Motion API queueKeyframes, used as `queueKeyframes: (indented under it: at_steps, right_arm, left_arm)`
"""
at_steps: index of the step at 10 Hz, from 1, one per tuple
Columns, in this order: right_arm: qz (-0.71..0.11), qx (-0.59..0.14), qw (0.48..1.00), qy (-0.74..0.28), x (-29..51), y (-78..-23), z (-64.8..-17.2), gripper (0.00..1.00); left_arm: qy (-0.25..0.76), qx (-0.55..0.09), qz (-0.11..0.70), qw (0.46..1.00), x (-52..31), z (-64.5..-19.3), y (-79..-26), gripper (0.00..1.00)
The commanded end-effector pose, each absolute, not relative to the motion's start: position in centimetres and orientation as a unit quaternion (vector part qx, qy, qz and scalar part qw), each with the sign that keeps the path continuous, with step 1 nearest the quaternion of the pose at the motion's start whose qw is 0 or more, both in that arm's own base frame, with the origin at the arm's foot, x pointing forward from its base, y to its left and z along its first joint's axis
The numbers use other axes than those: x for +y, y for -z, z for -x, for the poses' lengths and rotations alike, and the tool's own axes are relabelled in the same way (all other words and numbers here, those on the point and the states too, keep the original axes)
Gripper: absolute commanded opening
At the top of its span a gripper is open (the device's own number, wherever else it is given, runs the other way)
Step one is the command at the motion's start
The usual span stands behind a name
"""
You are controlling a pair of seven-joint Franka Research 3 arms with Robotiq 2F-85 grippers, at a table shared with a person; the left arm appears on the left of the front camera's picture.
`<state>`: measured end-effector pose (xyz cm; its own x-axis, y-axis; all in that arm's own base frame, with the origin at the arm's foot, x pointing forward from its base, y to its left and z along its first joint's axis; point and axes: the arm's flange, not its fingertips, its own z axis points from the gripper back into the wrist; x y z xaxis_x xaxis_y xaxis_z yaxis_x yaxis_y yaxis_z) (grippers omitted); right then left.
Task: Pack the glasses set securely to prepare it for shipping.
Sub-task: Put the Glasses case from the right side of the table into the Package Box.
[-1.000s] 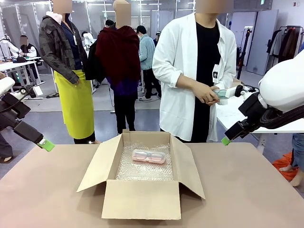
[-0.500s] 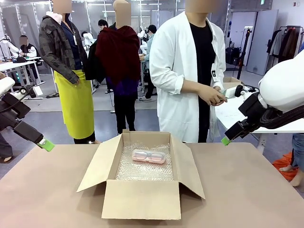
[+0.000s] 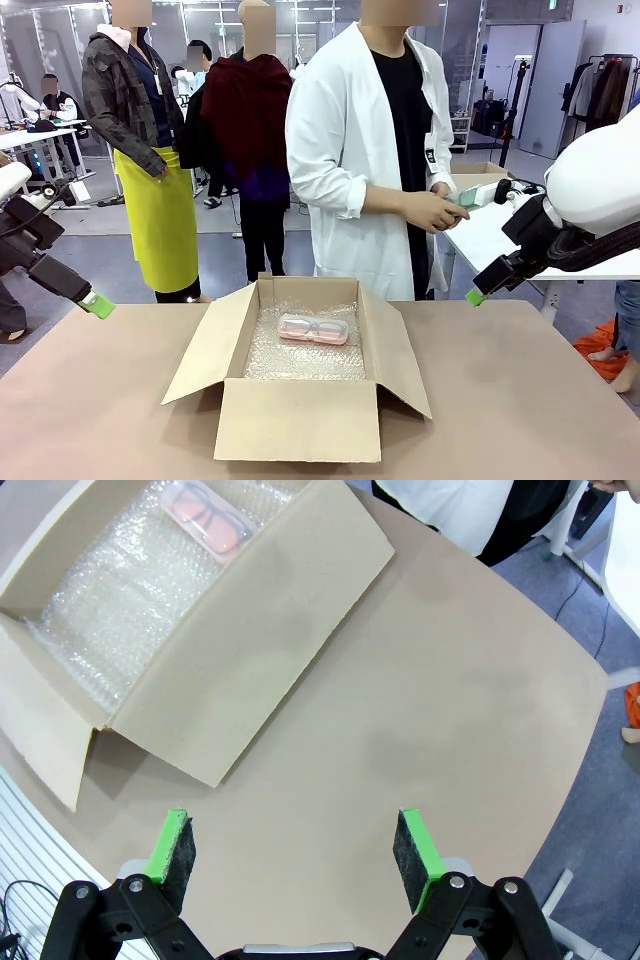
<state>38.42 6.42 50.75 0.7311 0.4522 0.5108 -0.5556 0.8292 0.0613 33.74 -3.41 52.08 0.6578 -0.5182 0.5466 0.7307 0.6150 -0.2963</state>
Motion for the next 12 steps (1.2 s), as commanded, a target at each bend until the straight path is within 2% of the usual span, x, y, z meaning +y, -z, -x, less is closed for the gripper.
queueKeyframes:
  at_steps: [1, 12]
  right_arm:
    - [-0.107, -0.24, 0.928, -0.266, 6.63, -50.98, -38.6, 1.0]
    - [-0.107, -0.24, 0.928, -0.266, 6.63, -50.98, -38.6, 1.0]
  left_arm:
    - [0.365, -0.212, 0.268, 0.866, -3.17, -33.71, -52.13, 1.0]
    - [0.365, -0.212, 0.268, 0.866, -3.17, -33.71, -52.13, 1.0]
